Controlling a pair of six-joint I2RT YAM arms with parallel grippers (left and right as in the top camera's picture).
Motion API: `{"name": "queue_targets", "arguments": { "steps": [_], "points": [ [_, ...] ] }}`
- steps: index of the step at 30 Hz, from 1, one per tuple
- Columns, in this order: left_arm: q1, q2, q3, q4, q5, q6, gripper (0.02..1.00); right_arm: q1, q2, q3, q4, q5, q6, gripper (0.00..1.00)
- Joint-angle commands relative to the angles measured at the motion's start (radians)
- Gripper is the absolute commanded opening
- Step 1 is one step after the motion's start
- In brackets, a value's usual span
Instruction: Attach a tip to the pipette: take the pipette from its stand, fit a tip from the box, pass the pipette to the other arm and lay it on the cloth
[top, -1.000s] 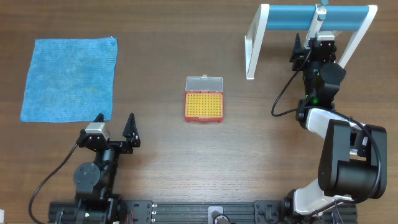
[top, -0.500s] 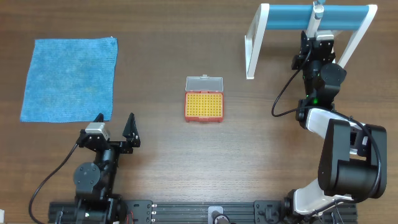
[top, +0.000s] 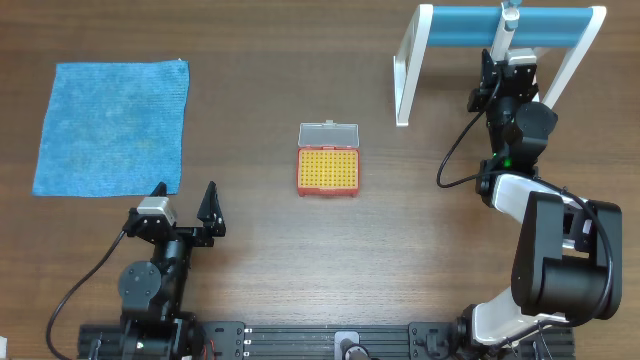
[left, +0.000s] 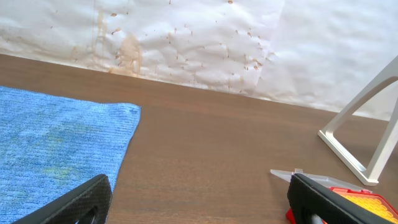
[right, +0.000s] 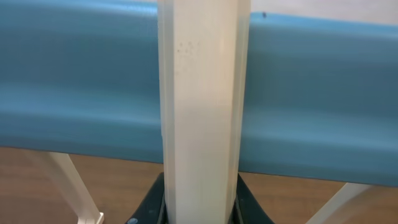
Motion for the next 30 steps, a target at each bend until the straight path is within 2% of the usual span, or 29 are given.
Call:
{"name": "queue_targets", "arguments": {
  "steps": [1,8,10,13,18,20,26,30],
  "points": [
    [0.003,-0.005,-0.004,-0.002,0.007,0.013,0.917,0.006,-0.053,0.012,0.023,-0.017,0.023,0.077],
    [0.003,-0.005,-0.004,-0.002,0.007,0.013,0.917,0.004,-0.123,-0.029,0.008,-0.018,0.023,0.075],
    [0.003,-0.005,-0.004,-0.002,0.007,0.013,0.917,0.008,-0.146,-0.040,0.008,-0.048,0.026,0.075],
    [0.003,-0.005,-0.004,-0.002,0.007,0.013,0.917,0.021,-0.192,-0.050,0.008,-0.158,0.026,0.073],
    [0.003,-0.005,-0.004,-0.002,0.007,0.013,0.917,0.096,-0.298,-0.080,0.008,-0.433,0.026,0.075],
    [0.003,-0.005,-0.004,-0.002,0.007,0.013,0.917,0.142,-0.338,-0.113,0.010,-0.483,0.026,0.077],
    [0.003,-0.005,-0.004,-0.002,0.007,0.013,0.917,0.290,-0.406,-0.255,0.165,-0.472,0.026,0.075],
    [0.003,-0.005,-0.004,-0.002,0.007,0.013,0.917,0.404,-0.400,-0.349,0.336,-0.414,0.162,0.075]
  ]
}}
